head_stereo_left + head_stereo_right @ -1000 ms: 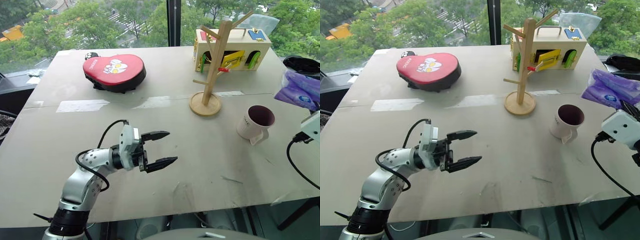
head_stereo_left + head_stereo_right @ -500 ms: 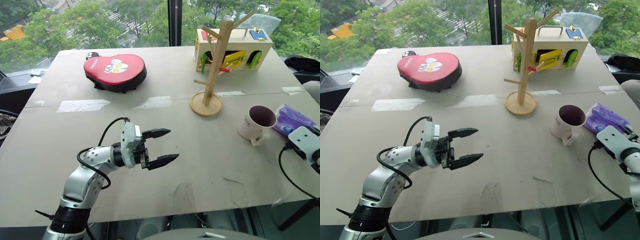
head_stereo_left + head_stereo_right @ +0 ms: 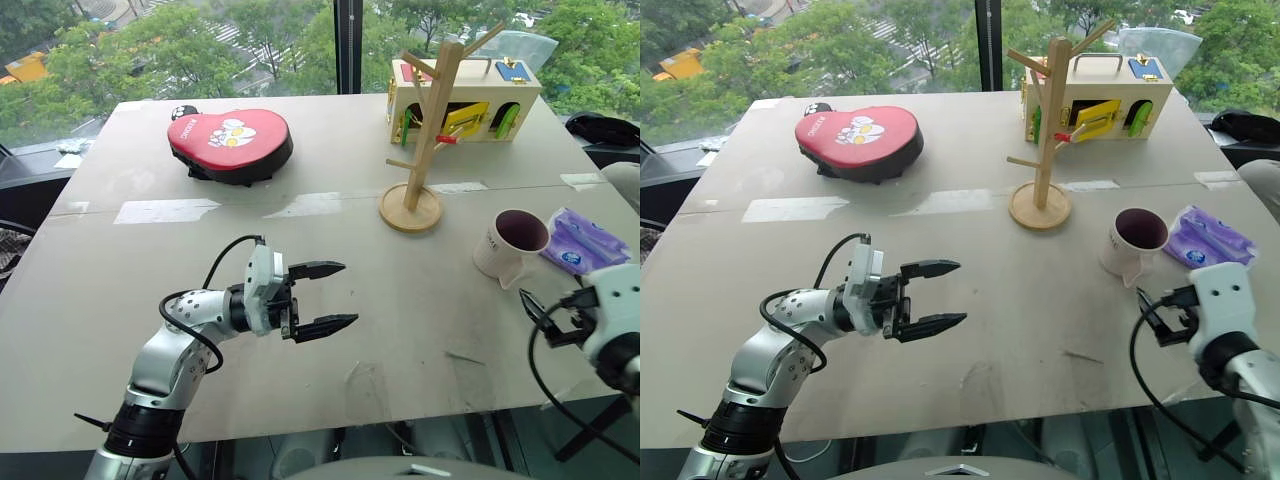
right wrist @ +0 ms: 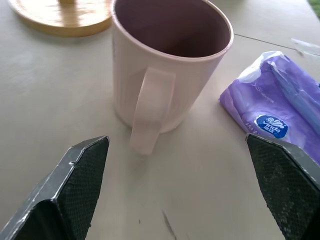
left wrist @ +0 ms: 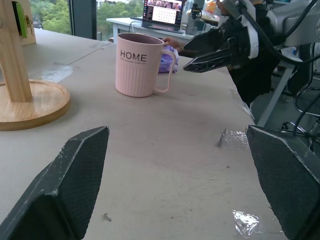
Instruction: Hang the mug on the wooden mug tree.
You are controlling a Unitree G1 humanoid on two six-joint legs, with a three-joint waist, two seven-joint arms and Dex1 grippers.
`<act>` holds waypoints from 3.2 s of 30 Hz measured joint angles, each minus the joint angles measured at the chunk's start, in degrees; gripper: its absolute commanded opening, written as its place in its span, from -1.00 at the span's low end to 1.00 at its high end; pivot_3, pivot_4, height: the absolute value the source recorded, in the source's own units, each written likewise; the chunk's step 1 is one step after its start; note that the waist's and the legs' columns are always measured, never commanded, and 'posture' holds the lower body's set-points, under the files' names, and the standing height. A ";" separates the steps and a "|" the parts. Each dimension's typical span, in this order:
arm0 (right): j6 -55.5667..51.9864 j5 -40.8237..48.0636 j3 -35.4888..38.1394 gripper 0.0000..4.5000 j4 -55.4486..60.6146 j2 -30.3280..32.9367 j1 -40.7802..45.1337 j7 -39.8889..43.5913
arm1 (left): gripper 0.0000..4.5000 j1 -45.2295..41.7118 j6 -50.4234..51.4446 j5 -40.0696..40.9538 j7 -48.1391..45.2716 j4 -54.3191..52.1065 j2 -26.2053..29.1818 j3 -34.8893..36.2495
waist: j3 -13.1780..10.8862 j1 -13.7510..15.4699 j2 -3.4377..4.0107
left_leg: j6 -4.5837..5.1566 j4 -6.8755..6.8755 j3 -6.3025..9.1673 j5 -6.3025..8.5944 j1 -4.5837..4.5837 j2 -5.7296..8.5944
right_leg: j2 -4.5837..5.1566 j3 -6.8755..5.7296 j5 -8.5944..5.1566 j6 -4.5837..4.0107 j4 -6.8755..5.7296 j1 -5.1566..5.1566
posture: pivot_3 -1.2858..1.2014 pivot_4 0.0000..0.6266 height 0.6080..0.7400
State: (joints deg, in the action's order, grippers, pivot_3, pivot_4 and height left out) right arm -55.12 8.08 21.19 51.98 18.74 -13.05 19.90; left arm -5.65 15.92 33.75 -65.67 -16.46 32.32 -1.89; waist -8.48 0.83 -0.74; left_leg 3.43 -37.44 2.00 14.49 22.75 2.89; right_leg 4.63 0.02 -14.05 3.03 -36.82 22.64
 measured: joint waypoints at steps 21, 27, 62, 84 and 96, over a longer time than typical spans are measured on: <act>14.56 -14.42 -9.07 0.08 -24.88 -5.33 10.56 -20.53 | 1.00 2.85 -0.77 -0.49 1.44 -2.17 0.51 1.24 | -0.03 -0.25 0.06 | -0.26 0.12 -0.03 -0.16 -0.02 0.06 | -0.28 0.00 0.00 0.00 -0.03 0.05 | 0.03 -0.52 1.00; 20.77 -12.87 -8.24 -0.99 -27.80 -4.63 11.72 -19.37 | 1.00 4.09 -0.38 -0.09 2.40 -3.43 0.56 1.35 | -0.03 -0.20 0.10 | -0.26 0.13 -0.05 -0.16 -0.01 0.06 | -0.28 0.06 0.01 0.01 -0.04 0.04 | 0.03 -0.52 1.00; 21.28 -1.57 -30.37 -0.99 -57.95 19.00 67.76 21.66 | 1.00 13.03 -7.57 5.86 10.74 -7.63 -7.89 10.35 | -0.21 -1.38 0.14 | -0.11 0.11 -0.05 -0.07 0.13 0.07 | 0.13 0.00 0.03 -0.01 0.05 0.08 | 0.03 -0.52 1.00; 31.69 4.33 -18.39 0.98 -61.83 24.06 52.24 31.91 | 1.00 21.37 -13.91 11.34 7.25 -7.63 -9.96 16.27 | -0.23 -0.18 0.14 | 0.07 0.18 -0.03 0.04 0.18 0.12 | 0.25 -0.08 0.03 -0.02 0.09 0.08 | 0.03 -0.52 1.00; 25.25 16.27 -0.07 0.98 -28.58 20.80 10.42 27.70 | 1.00 17.14 -6.06 1.51 14.43 -0.16 -3.67 12.80 | -0.20 -0.14 0.17 | 0.11 0.17 0.05 0.06 0.12 0.10 | 0.22 -0.11 0.03 0.00 0.07 0.03 | 0.03 -0.52 1.00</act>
State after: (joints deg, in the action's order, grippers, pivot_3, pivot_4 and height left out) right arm -29.88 24.34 21.12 23.40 39.53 -2.63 47.60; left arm 11.49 9.86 35.26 -51.24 -16.61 28.65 10.91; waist -8.67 0.69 -0.57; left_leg 3.55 -37.27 2.05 14.55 22.87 2.99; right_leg 4.85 -0.09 -14.02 3.03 -36.75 22.67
